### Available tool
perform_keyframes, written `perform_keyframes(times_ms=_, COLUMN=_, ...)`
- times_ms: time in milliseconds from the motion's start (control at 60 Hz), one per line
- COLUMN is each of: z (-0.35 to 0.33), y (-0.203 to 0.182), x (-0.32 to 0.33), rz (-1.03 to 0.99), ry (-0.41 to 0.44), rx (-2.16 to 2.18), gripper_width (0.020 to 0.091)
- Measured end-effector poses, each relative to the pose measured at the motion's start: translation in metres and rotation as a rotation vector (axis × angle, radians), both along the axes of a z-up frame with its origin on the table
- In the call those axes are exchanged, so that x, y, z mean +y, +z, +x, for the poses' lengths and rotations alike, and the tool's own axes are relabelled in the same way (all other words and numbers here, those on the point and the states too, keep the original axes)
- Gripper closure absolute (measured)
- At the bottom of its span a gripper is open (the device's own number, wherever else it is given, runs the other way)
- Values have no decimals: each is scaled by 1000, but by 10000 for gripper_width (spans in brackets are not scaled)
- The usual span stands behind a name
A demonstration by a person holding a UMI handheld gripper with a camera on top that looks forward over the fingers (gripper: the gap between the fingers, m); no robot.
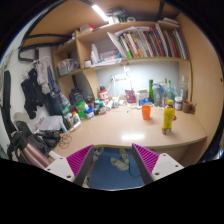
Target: Pour water
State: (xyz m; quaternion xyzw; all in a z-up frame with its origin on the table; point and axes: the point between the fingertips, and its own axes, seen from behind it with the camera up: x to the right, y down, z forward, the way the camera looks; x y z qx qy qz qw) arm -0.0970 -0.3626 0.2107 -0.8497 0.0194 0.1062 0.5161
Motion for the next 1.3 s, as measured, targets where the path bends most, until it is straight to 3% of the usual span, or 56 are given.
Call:
perform_keyframes(times_ms=267, z=1, y=16, x=-1, rz=68, ry=-19, rx=-50, gripper_width=271)
perform_keyframes(times_ms=467, z=68, y=4, x=24, rz=129, ry=-93, rx=-86, gripper_width=276)
perform_keyframes(times_ms=617, z=164, y=-24, x=72, rz=160, ry=-209, rx=-148, gripper_width=270)
perform_keyframes(times_ms=783, z=250, y=-83, x=156, rz=191, ry=-302, rx=-181, gripper_width=272)
perform_keyframes(times_ms=1083, z=295, y=-147, x=278, rz=233, ry=-264, rx=-204, gripper_width=278)
perform_keyframes(times_ms=1167, z=294, y=-153, x=298, rz=224, ry=-224, rx=-191, gripper_width=682)
perform_keyframes(times_ms=1267, z=302, y=-153, x=308, rz=246, ry=-271, rx=-168, gripper_width=714)
perform_keyframes(times_ms=1300, z=302, y=-155, x=309, rz=236, ry=-270, rx=-158, gripper_width=754)
